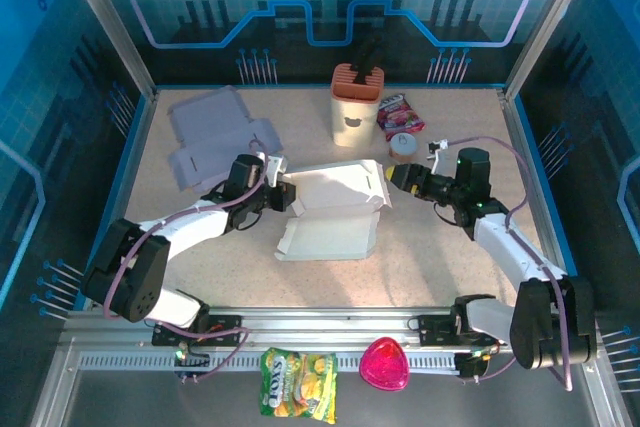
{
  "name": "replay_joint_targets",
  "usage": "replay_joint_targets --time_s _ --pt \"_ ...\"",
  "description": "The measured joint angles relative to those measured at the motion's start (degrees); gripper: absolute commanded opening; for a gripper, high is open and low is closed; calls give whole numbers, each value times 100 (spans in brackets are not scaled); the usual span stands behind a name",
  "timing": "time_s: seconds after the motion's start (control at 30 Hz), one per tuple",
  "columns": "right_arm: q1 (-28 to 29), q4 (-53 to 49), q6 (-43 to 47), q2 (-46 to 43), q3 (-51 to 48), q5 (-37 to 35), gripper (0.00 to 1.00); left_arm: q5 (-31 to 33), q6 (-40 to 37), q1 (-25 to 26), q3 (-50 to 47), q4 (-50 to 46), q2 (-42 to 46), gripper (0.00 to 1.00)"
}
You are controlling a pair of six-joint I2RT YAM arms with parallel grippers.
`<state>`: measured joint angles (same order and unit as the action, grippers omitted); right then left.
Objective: Fold the paper box
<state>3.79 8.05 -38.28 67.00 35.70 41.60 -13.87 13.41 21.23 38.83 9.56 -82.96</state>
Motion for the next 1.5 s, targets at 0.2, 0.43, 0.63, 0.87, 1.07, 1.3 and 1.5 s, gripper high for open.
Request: replay_joint_targets --time_s 0.2,0.43,0.63,0.87,1.07,1.3,1.5 --pt "46 -28 494 33 74 337 61 -221 15 -48 0 -26 4 0" --pt "210 -98 990 138 151 452 59 -402 15 -68 22 -70 4 0" --pt "533 -317 1362 164 278 221 55 -426 15 -74 92 -188 4 0" --pt "938 -750 1869 164 555 -518 51 -420 15 -94 98 -286 4 0" --pt "1320 -1021 2210 164 684 -1239 47 -417 13 -94 98 -372 4 0" --pt "1744 -1176 2474 188 750 -1998 42 -417 13 -94 98 -435 4 0" --pt "2039 -1268 2682 476 909 -2590 36 -356 15 -101 101 -503 2 0"
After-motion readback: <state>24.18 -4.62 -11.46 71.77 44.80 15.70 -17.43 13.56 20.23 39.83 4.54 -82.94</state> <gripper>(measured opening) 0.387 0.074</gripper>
